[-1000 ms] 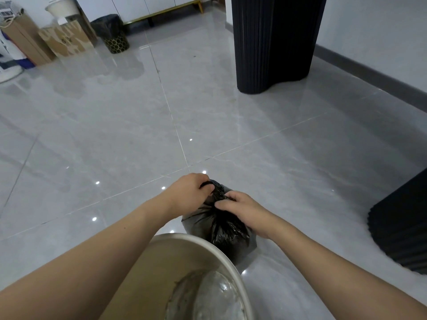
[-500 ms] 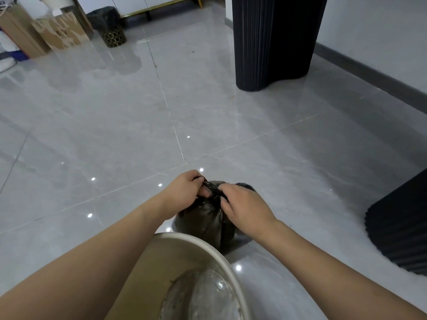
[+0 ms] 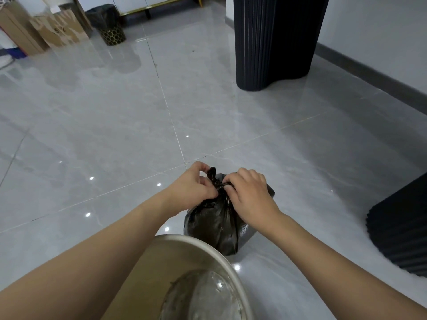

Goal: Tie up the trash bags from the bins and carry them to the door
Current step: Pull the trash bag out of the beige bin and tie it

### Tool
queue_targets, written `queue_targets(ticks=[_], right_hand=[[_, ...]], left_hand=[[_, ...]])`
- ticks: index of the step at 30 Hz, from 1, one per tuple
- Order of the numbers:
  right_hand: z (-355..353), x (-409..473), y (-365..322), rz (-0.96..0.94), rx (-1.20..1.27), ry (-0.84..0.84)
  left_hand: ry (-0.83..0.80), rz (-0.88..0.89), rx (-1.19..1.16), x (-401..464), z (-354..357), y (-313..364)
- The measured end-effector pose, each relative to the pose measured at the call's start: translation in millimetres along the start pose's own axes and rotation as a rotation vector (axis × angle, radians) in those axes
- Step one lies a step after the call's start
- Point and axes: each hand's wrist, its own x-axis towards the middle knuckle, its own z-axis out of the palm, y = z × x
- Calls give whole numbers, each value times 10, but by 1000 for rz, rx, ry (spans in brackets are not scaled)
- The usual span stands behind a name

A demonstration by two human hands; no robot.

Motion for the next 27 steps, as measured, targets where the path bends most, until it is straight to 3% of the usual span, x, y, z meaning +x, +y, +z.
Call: queue_targets(ticks=[2, 5, 7, 10, 14, 19, 27], right_hand=[[-78, 60, -58, 172, 194, -209], [-227, 111, -88, 517, 906, -500], [-288, 116, -43, 633, 1176, -627], [-281, 125, 29, 668, 1207, -657], [-275, 107, 52, 729, 1234, -589], [-310, 99, 68, 721, 1146, -434], [-301, 98, -18, 714, 1067, -397]], left_hand=[[42, 129, 226, 21, 26, -32], [188, 417, 708, 40, 14, -70], [215, 506, 835, 19, 21, -54], [225, 487, 889, 35, 48, -48], [263, 402, 675, 36, 28, -74], [181, 406, 649, -97, -2, -87], [205, 469, 594, -49, 38, -104]])
